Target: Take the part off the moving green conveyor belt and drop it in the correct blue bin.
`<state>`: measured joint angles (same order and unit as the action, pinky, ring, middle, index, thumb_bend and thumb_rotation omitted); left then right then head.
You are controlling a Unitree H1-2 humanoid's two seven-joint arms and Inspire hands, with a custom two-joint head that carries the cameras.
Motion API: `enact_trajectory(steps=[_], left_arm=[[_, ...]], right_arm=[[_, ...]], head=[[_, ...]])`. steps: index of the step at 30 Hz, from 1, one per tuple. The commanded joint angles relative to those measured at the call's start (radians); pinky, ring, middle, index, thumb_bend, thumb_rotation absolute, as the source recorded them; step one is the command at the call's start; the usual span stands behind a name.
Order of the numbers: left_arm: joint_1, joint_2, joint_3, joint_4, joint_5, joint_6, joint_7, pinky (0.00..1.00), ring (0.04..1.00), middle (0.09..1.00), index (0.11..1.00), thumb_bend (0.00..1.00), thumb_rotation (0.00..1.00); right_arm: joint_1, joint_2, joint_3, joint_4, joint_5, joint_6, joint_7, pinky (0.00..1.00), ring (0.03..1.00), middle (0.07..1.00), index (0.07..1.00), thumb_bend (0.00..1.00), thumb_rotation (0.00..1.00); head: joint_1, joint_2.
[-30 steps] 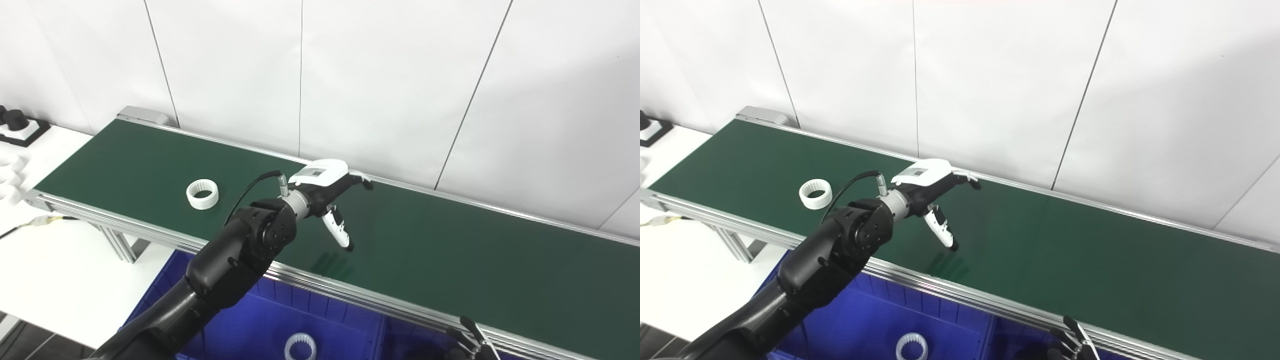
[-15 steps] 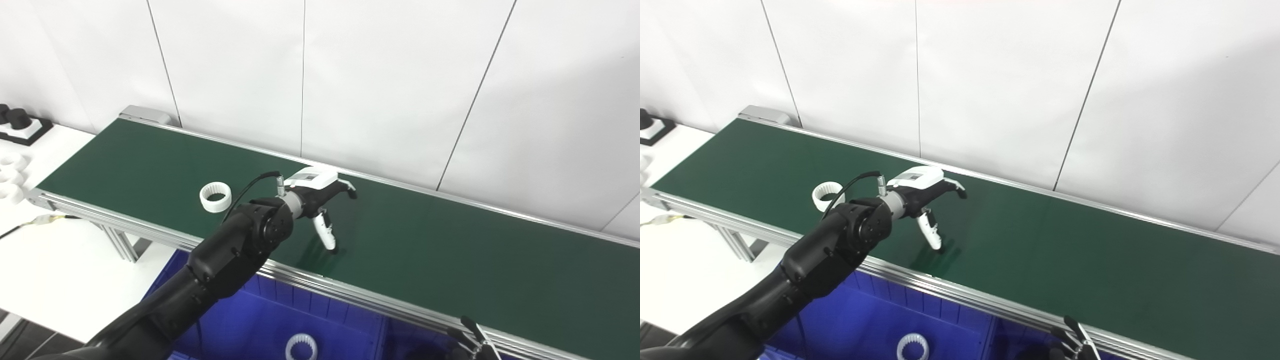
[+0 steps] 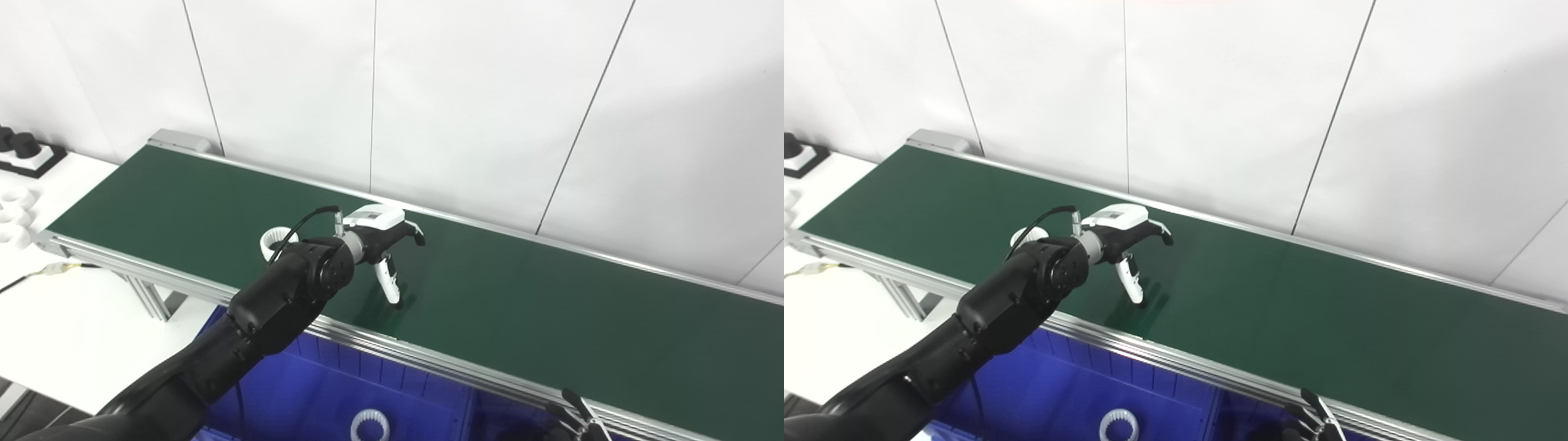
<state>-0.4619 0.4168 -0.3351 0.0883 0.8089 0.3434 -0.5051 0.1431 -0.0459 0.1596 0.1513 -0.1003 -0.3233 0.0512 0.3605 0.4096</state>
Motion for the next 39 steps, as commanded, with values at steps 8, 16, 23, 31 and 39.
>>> enact_trajectory(steps=[8, 16, 23, 31, 39], left_arm=[[-0.044, 0.027, -0.004, 0.035, -0.003, -0.027, 0.031, 0.9, 0.898, 0.892, 0.819, 0.91, 0.0], [-0.037, 0.02, -0.02, 0.057, -0.007, -0.01, 0.043, 0.9, 0.889, 0.894, 0.832, 0.87, 0.0], [-0.03, 0.022, -0.023, 0.066, -0.005, -0.01, 0.053, 0.91, 0.889, 0.902, 0.833, 0.87, 0.0], [-0.034, 0.025, -0.026, 0.092, -0.007, -0.008, 0.056, 0.92, 0.894, 0.902, 0.836, 0.86, 0.0], [-0.038, 0.025, -0.02, 0.089, -0.013, -0.005, 0.055, 0.91, 0.897, 0.903, 0.836, 0.86, 0.0]], right_arm=[[-0.003, 0.011, -0.003, -0.038, 0.01, -0.043, -0.001, 0.65, 0.731, 0.774, 0.873, 0.35, 0.61], [0.001, 0.007, -0.005, -0.041, 0.006, -0.046, -0.002, 0.64, 0.723, 0.773, 0.896, 0.37, 0.64], [0.004, 0.01, -0.007, -0.05, 0.013, -0.026, 0.0, 0.66, 0.735, 0.779, 0.907, 0.38, 0.63], [0.006, 0.008, -0.005, -0.053, 0.016, -0.027, 0.004, 0.66, 0.741, 0.781, 0.912, 0.36, 0.62], [0.004, 0.01, -0.007, -0.048, 0.013, -0.032, -0.001, 0.65, 0.733, 0.776, 0.906, 0.37, 0.62]], head=[[-0.006, 0.002], [-0.009, 0.004], [-0.009, 0.007], [-0.009, 0.007], [-0.01, 0.007]])
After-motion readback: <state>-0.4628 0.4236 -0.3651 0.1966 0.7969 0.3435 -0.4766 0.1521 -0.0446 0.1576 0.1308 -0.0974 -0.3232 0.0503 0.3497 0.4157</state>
